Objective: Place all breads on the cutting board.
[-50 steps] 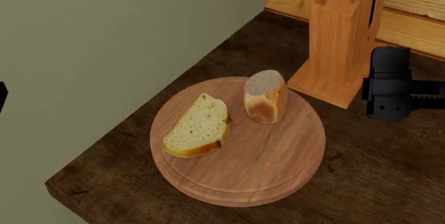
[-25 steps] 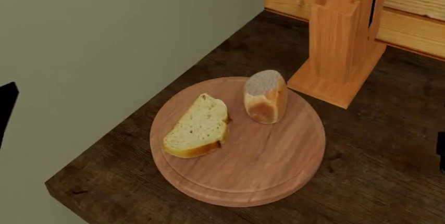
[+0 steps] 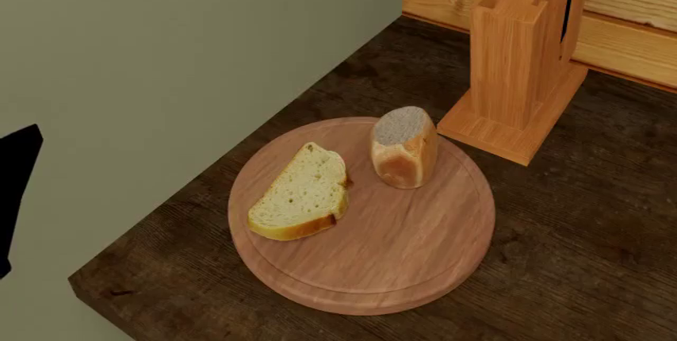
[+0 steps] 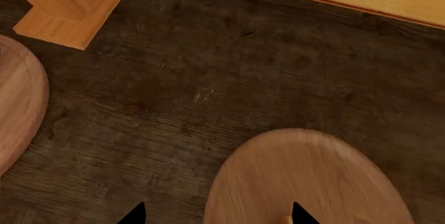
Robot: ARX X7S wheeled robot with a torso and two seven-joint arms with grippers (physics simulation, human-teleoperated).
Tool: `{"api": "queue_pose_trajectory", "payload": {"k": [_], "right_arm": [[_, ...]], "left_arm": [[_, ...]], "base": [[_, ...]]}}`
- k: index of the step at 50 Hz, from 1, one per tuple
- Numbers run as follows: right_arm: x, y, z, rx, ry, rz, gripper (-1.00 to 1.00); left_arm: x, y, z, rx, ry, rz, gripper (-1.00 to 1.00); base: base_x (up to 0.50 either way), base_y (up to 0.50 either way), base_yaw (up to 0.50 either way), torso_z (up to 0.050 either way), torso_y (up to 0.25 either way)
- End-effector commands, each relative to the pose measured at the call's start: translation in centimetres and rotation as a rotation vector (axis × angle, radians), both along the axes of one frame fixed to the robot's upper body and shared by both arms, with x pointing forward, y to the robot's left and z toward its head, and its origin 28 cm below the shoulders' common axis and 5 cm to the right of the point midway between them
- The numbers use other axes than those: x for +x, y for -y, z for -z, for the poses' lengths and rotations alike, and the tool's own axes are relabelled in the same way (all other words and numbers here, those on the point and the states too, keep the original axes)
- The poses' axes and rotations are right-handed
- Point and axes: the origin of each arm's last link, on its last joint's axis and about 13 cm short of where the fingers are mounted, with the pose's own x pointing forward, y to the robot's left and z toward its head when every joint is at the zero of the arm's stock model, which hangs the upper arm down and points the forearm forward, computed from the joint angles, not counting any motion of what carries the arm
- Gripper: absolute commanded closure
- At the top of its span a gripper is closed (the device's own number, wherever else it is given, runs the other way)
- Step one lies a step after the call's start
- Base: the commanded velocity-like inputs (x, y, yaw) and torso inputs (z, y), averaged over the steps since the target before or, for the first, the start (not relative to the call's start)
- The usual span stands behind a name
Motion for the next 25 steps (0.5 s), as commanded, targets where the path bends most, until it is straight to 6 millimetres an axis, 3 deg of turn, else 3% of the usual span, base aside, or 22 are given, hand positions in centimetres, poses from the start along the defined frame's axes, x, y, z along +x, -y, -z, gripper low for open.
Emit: {"api": "queue_pose_trajectory", "payload": {"k": [1,25], "right_arm": [[-1.0,1.3,0.7,0.007,-0.029,0.060,-1.00],[-1.6,3.2,2.0,-0.013,-0.093,0.150,-1.00]], "left_arm": [[0.0,0.0,0.1,0.000,0.000,0.002,-1.00],[0.1,0.0,0.1,-0.001,0.000,0.001,-1.00]], "base": [[0.00,0.00,0.00,0.000,0.000],[0.00,0.00,0.00,0.000,0.000]]}}
